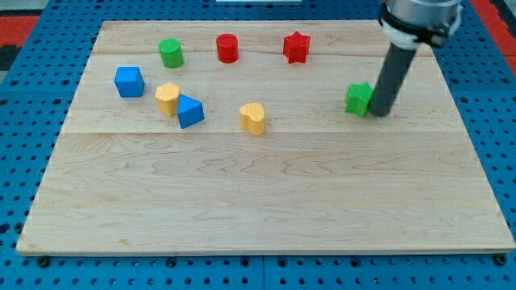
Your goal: Place the arm above the green star
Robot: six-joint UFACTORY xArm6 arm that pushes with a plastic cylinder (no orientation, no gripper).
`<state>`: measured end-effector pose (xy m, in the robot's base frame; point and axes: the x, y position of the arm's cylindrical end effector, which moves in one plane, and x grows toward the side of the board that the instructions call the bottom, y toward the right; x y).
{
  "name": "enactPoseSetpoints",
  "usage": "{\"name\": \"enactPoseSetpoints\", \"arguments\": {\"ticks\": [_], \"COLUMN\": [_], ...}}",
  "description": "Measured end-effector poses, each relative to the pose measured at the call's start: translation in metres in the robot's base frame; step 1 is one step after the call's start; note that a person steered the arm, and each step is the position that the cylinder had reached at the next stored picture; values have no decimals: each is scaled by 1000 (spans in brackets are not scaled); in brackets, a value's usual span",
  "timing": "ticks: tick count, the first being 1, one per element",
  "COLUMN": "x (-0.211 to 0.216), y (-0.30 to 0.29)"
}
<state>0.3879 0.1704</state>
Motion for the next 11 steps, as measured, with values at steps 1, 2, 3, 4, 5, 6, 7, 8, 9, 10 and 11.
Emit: {"name": "enactPoseSetpoints", "arguments": {"ticks": [1,2,3,4,5,6,7,8,9,10,11], "x": [-11,-11,-11,-11,-11,-15,-27,-49,-70,-86,-101], "y": [3,17,17,18,27,44,58,33,12,-13,-44]}}
